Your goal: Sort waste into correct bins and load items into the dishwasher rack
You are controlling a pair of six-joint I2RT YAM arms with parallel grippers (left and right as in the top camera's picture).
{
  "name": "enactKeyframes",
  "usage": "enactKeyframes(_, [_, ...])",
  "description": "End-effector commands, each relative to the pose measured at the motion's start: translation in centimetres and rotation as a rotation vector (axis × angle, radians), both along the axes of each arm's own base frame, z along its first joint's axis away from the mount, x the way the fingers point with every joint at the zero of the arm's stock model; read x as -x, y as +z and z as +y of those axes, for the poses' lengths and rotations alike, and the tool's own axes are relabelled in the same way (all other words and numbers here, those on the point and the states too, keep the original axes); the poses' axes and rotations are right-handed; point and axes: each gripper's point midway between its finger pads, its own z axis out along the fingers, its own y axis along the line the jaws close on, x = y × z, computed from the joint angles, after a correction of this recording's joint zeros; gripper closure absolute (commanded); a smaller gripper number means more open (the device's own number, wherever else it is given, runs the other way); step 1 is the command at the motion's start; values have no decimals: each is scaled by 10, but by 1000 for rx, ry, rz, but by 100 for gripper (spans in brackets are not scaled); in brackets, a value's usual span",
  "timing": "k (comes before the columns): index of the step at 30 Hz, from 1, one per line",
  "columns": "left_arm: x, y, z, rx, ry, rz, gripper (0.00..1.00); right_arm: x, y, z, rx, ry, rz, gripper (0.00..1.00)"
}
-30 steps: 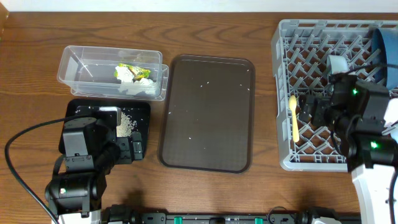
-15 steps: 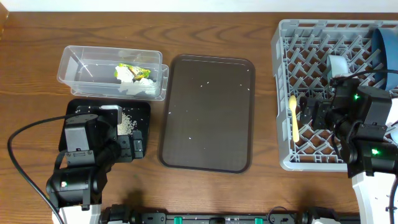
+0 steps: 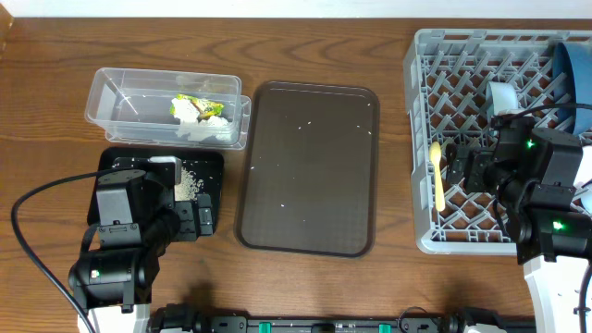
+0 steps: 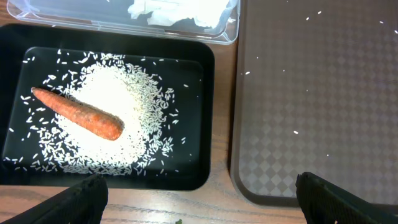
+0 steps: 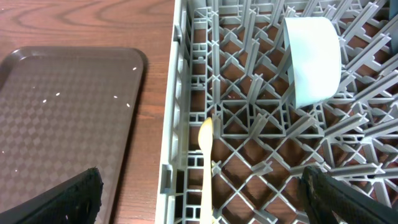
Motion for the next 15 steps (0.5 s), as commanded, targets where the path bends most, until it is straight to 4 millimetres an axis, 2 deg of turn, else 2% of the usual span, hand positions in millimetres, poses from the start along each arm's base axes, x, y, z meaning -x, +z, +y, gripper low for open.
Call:
enactKeyframes(1, [1, -3, 0, 1, 1, 9, 2, 2, -2, -5, -4, -27, 6, 1])
enactKeyframes(9, [1, -3, 0, 1, 2, 10, 2, 2, -2, -5, -4, -27, 7, 1])
enactKeyframes(15, [1, -3, 0, 1, 2, 9, 2, 11, 7, -4, 0, -27, -34, 1])
